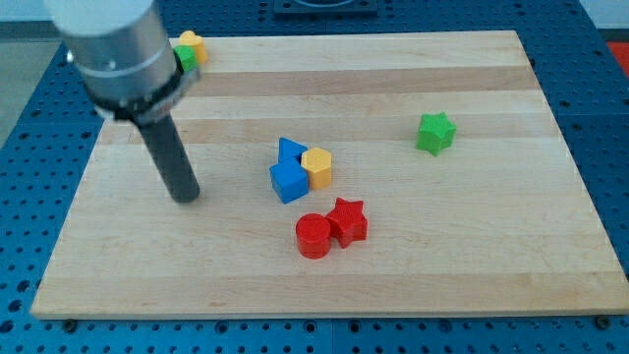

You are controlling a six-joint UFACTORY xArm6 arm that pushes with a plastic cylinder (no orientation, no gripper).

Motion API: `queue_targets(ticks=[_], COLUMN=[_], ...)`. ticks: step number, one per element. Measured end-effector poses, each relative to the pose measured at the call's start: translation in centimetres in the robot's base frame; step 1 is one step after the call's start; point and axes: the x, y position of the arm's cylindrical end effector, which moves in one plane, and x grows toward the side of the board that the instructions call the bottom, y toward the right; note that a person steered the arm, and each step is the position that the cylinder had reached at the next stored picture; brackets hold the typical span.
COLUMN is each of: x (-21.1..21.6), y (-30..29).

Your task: Move the blue blocks to the top left side of the board

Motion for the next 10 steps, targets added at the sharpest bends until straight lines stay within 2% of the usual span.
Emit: queue_targets(ticks=[1, 2, 3, 5, 10], x=[5.4, 5.1, 2.0, -2.6, -15.7], y=[3.6, 8.0, 10.9, 12.2, 8.3])
